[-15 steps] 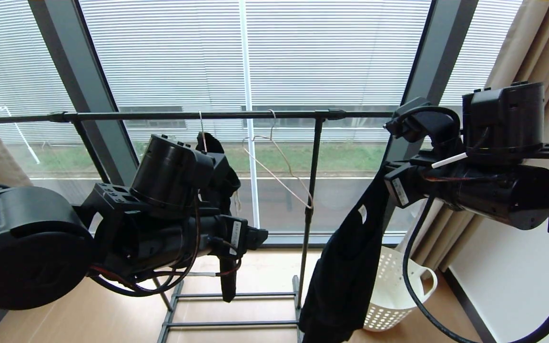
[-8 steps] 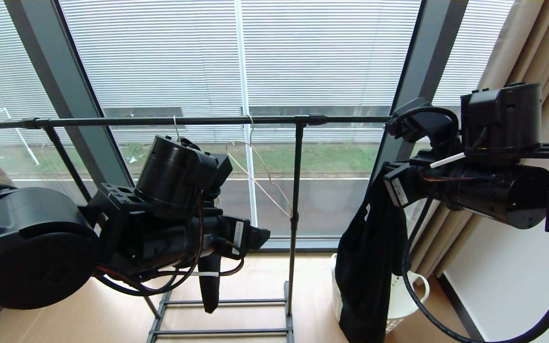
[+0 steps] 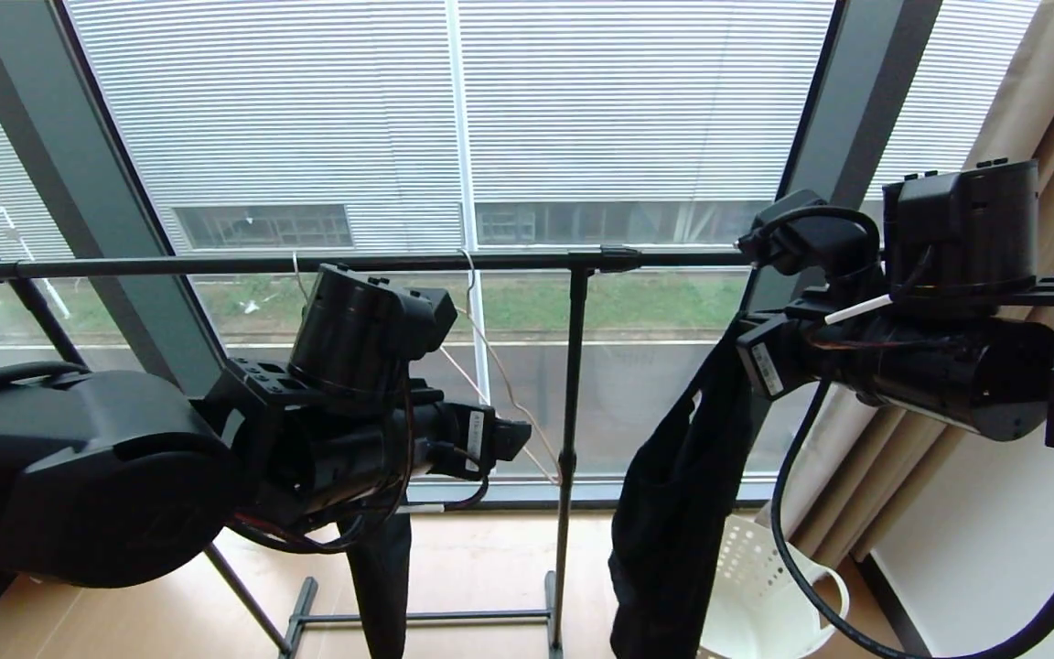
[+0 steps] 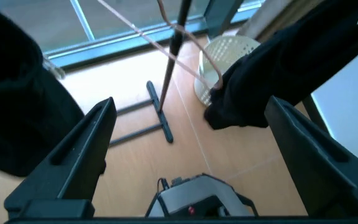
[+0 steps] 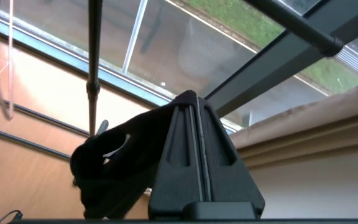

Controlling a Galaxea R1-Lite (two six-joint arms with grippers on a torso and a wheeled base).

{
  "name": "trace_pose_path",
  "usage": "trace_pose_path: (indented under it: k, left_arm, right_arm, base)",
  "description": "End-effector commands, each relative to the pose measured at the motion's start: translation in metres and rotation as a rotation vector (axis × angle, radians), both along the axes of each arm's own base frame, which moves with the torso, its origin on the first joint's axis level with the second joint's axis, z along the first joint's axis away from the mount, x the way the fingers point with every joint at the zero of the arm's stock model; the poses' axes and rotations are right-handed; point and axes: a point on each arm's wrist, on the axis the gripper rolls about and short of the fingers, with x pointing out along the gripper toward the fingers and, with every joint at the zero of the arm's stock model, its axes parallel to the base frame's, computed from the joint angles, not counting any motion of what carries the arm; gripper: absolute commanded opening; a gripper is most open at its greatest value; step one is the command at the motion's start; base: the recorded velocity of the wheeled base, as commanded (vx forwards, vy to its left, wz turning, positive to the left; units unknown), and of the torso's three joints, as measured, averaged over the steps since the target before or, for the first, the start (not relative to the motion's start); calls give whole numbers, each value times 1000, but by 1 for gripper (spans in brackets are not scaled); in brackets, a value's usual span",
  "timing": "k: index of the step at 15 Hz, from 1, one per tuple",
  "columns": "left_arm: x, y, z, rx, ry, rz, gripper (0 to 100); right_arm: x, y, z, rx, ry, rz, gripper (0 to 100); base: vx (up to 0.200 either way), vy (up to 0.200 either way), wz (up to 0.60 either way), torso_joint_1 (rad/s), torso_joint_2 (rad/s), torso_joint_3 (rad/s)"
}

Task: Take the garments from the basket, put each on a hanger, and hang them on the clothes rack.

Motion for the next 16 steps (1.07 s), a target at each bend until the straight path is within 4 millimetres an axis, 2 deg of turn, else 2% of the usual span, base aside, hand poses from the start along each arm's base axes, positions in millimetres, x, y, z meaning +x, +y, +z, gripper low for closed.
trace_pose_path:
  k: [1, 7, 9, 16]
  left_arm:
    - [9, -7, -11, 28, 13, 21, 100]
    - [56, -43, -42, 51, 19, 155, 100]
    - [73, -55, -60, 64, 16, 222, 100]
    - [97, -69, -79, 75, 3, 273, 100]
  right_arm:
    - [1, 0, -1, -3, 3, -1, 0]
    - [4, 3, -6, -10, 15, -1, 0]
    - [4, 2, -6, -9, 14, -1, 0]
    - [5, 3, -9, -14, 22, -1, 0]
  base:
    - [0, 0, 0, 0, 0, 0]
    - [0, 0, 0, 0, 0, 0]
    - [0, 0, 0, 0, 0, 0]
    - [0, 0, 0, 0, 0, 0]
